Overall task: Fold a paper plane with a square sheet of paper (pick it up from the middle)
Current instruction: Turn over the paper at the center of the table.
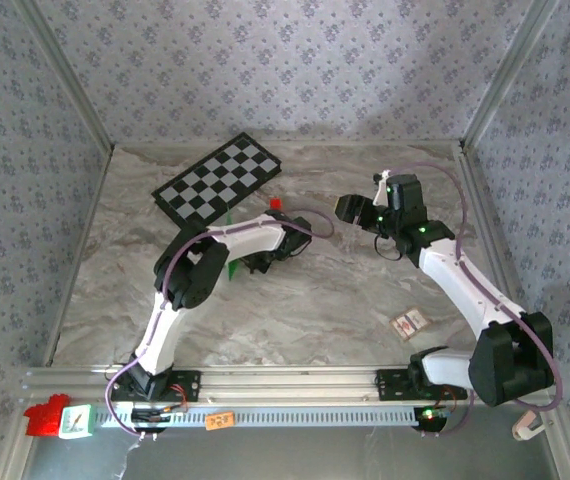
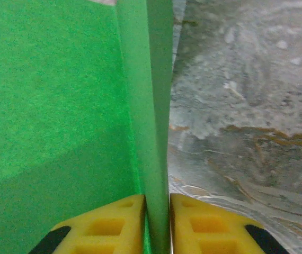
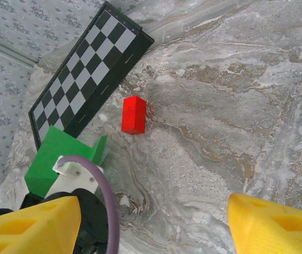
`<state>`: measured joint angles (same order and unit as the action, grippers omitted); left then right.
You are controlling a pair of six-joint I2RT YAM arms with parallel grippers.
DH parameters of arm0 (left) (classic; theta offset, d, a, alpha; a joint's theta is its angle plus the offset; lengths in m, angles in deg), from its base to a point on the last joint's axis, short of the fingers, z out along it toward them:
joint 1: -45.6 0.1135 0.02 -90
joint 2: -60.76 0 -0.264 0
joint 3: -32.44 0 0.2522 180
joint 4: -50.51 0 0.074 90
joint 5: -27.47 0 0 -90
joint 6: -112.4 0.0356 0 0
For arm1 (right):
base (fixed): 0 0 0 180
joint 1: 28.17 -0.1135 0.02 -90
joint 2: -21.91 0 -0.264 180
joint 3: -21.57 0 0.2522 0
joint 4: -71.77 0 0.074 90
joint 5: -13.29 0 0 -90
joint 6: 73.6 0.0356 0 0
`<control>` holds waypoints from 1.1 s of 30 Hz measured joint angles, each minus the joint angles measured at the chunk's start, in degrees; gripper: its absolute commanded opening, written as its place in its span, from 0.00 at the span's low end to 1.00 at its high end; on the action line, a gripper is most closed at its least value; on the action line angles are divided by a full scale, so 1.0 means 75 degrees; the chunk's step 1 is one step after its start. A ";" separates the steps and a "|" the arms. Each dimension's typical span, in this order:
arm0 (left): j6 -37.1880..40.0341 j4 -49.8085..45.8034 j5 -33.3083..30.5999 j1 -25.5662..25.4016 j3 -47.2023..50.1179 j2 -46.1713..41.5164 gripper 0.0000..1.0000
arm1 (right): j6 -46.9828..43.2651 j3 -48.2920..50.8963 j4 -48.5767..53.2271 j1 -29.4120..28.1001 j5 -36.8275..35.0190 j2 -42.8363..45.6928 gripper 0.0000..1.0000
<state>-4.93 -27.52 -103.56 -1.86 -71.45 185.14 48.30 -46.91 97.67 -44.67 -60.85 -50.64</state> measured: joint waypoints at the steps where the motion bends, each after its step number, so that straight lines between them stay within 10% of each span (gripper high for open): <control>1: -0.0023 0.0000 0.0058 -0.0032 -0.0003 0.0038 0.24 | 0.0003 0.0000 -0.0003 0.0003 0.0003 -0.0023 0.75; 19: -0.0449 0.0070 0.1207 -0.0370 -0.0411 0.0073 0.31 | 0.0114 0.0000 -0.0009 0.0023 0.0143 -0.0242 0.75; 33: -0.1341 0.1950 0.5004 -0.0688 0.0979 -0.1810 0.37 | 0.0315 0.0099 -0.0035 0.0184 0.0111 -0.0242 0.75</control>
<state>-14.99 -12.89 -66.04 -7.02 -64.10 171.56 50.66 -46.17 97.41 -43.29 -60.02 -52.46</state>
